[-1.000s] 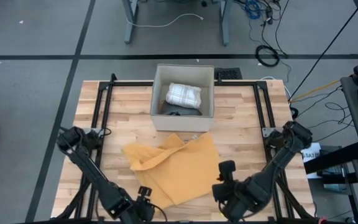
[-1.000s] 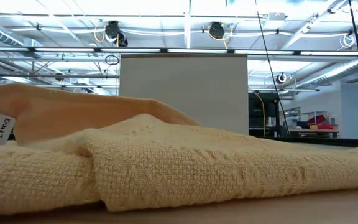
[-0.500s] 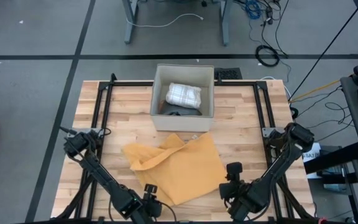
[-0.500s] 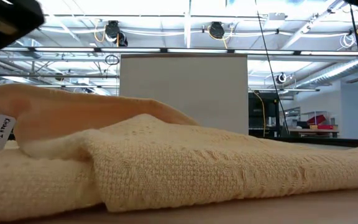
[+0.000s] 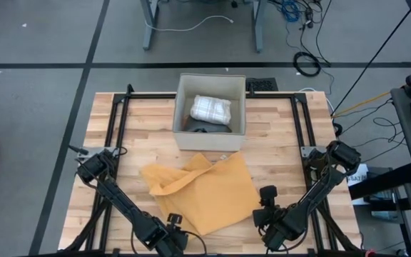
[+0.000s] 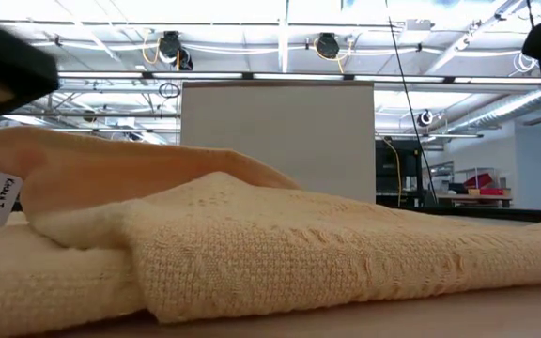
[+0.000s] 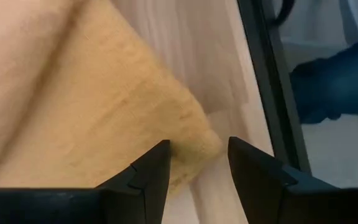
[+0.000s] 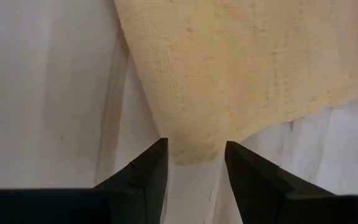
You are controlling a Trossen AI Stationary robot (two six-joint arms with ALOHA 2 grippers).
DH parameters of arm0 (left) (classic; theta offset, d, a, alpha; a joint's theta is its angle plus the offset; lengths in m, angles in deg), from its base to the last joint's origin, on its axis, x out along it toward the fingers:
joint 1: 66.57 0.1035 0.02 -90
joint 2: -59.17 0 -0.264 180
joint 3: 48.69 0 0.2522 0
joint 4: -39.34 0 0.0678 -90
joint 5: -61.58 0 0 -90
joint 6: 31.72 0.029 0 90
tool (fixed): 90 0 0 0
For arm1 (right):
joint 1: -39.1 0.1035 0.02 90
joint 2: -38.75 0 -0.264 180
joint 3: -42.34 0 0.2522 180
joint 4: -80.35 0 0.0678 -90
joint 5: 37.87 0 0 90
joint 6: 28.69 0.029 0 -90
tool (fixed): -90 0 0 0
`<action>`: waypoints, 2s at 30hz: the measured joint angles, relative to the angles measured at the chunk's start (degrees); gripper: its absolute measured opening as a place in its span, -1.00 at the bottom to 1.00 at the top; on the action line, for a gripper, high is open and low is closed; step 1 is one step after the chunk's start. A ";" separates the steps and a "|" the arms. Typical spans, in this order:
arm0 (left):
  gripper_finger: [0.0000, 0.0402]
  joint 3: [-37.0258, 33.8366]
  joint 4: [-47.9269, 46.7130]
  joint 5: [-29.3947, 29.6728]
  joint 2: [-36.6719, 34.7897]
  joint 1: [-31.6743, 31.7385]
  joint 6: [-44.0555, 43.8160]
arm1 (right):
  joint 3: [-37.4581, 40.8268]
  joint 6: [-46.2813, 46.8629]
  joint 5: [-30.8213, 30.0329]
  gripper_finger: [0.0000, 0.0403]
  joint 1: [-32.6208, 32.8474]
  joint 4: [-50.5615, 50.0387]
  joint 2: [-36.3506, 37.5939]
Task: Fold towel
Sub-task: Fold the orange towel
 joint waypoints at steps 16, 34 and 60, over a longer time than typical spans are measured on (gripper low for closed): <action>-0.33 0.15 0.23 1.45 1.46 1.47 2.79 | 0.84 -1.23 0.60 -0.52 0.00 2.73 0.29; -0.97 0.22 0.45 1.80 2.56 1.58 6.87 | 7.46 -1.73 0.59 -0.53 -1.03 11.85 0.40; -1.00 1.06 -12.97 2.34 -4.25 -5.17 4.47 | 8.22 -1.54 1.30 -1.00 -2.35 5.69 0.42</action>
